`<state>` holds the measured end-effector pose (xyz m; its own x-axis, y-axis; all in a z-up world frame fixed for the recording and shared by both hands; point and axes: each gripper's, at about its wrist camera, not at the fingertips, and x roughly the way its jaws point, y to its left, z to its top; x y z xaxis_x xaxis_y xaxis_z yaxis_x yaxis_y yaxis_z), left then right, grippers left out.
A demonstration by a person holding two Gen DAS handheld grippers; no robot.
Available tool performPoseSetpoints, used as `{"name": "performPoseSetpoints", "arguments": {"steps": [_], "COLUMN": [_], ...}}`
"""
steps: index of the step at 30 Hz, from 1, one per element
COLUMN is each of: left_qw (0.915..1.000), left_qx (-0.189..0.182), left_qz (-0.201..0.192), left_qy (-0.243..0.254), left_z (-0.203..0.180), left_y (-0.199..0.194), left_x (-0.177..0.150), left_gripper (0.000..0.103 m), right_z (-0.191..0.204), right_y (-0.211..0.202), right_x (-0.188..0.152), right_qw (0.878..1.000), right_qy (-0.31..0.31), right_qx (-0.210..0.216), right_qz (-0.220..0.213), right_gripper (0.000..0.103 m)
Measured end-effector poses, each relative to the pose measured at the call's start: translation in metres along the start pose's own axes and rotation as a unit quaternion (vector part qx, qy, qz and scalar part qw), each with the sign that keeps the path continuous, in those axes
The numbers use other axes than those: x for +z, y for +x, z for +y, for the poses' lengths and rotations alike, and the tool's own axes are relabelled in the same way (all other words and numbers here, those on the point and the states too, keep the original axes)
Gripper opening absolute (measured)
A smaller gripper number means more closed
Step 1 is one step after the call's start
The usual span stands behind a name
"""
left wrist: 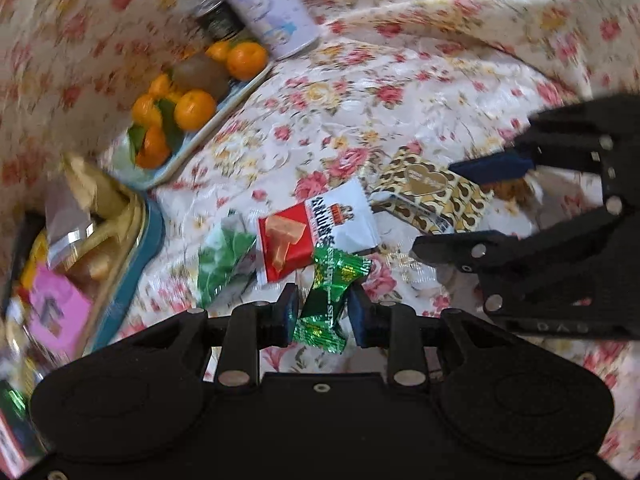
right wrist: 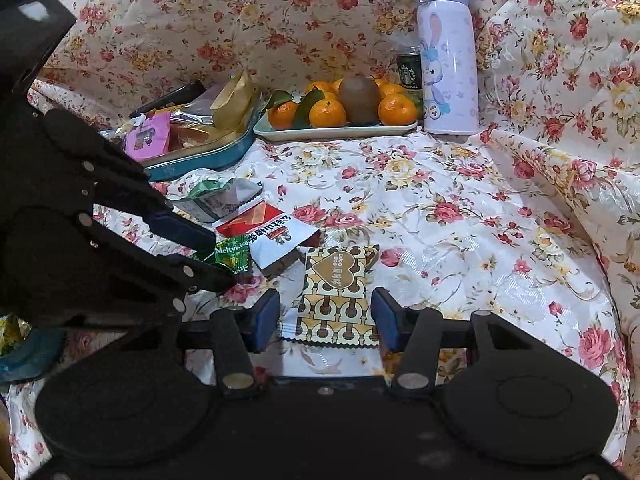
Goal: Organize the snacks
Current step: 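Grasp the green candy with the left tool while the right tool grasps the brown patterned bag, then carry the green candy over the gold tray with the left tool while the right tool carries the brown bag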
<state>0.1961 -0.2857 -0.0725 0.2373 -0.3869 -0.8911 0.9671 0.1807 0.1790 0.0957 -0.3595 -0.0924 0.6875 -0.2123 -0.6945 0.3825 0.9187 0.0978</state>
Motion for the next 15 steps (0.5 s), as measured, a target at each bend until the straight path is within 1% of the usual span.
{"name": "performPoseSetpoints", "arguments": {"steps": [1,3,6,9,12,14,15], "left_qw": [0.9997,0.9975,0.9904,0.9799,0.9688,0.9607,0.9549], "left_qx": [-0.01,-0.01,-0.008,-0.011,0.0,0.017,0.025], "left_qz": [0.001,0.003,-0.003,-0.008,-0.015,-0.016,-0.021], "left_qy": [-0.023,-0.07,-0.138,-0.199,-0.247,-0.277,-0.295], "left_z": [0.003,0.007,0.008,0.01,0.013,0.017,0.02], "left_y": [-0.001,-0.002,-0.01,-0.026,-0.046,-0.061,-0.071], "left_x": [-0.002,-0.004,-0.012,-0.022,-0.035,-0.044,-0.052], "left_gripper": [0.026,0.025,0.025,0.025,0.025,0.025,0.025], "right_z": [0.001,0.001,0.001,-0.002,-0.005,-0.005,-0.004], "right_y": [0.0,-0.001,-0.005,-0.012,-0.022,-0.028,-0.031], "right_x": [0.0,-0.001,-0.001,-0.001,-0.001,-0.002,-0.003], "right_qw": [1.0,1.0,1.0,0.999,0.997,0.996,0.995], "right_qy": [0.0,0.003,0.015,0.042,0.071,0.089,0.095], "right_qx": [-0.003,-0.005,-0.007,-0.005,-0.005,-0.003,-0.003], "right_qz": [-0.001,-0.002,-0.002,0.0,0.0,0.0,-0.001], "right_gripper": [0.051,0.049,0.048,0.047,0.047,0.047,0.047]}}
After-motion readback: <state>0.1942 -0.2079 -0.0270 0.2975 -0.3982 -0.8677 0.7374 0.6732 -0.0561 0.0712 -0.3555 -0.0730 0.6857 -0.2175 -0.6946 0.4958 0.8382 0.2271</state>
